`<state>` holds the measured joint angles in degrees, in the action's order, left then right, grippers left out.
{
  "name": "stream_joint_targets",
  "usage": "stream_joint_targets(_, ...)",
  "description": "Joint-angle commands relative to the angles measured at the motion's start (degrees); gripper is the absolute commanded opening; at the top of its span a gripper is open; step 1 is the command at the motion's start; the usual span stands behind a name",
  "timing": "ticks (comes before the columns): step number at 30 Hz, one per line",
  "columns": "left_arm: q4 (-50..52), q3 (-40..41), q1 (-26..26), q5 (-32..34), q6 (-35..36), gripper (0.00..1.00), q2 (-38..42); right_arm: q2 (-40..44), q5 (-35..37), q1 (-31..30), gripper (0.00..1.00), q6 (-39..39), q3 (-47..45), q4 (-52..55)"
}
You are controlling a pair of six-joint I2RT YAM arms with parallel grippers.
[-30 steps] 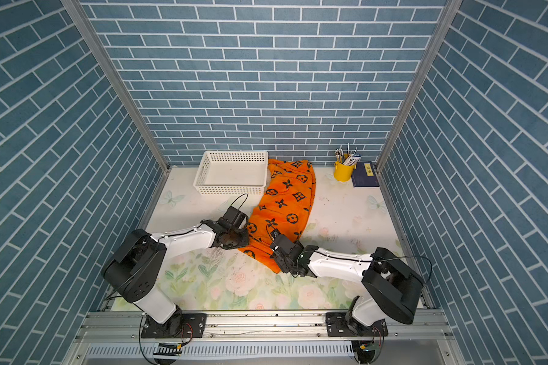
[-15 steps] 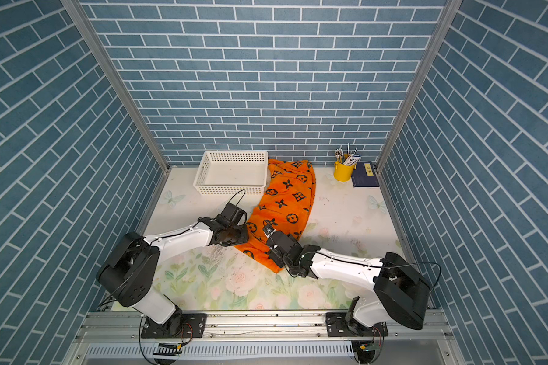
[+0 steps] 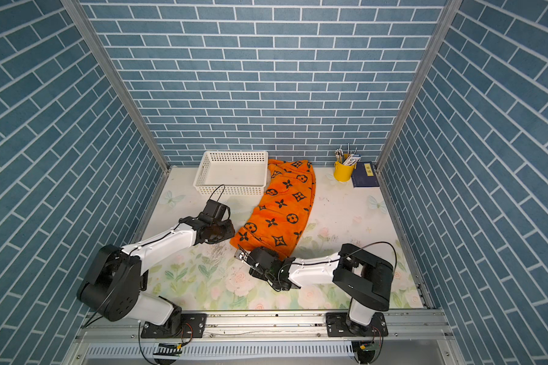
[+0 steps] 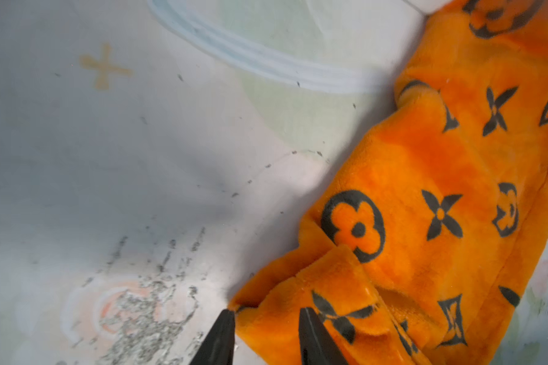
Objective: Roll up the pillowcase
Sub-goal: Roll the pillowcase at the center of the board.
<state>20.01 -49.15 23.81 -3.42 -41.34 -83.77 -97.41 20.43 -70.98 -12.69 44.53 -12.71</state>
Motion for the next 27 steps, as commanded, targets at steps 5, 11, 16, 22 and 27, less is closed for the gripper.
stream_joint_targets(5,2.9,1.2,-3.8,1.1,1.7,0.41,5.5,-5.9,4.1,0.3,0.64,-6.9,2.1,-5.9)
stream_joint_targets(11,2.1,1.8,-3.9,0.6,2.7,0.43,7.3,-7.6,2.4,2.0,0.4,-5.8,2.8,-5.6)
stream_joint_targets(16,2.1,1.7,-3.9,0.1,3.7,0.43,7.7,-6.0,-9.2,5.3,0.0,-2.4,5.5,0.1)
stream_joint_targets(22,1.3,1.4,-3.9,-1.0,4.5,0.43,7.9,-4.2,-27.5,11.1,0.0,2.7,9.4,5.9)
stream_joint_targets(27,0.4,1.4,-3.8,-2.5,4.5,0.43,7.2,-6.9,-38.2,16.3,0.0,5.7,12.2,8.1)
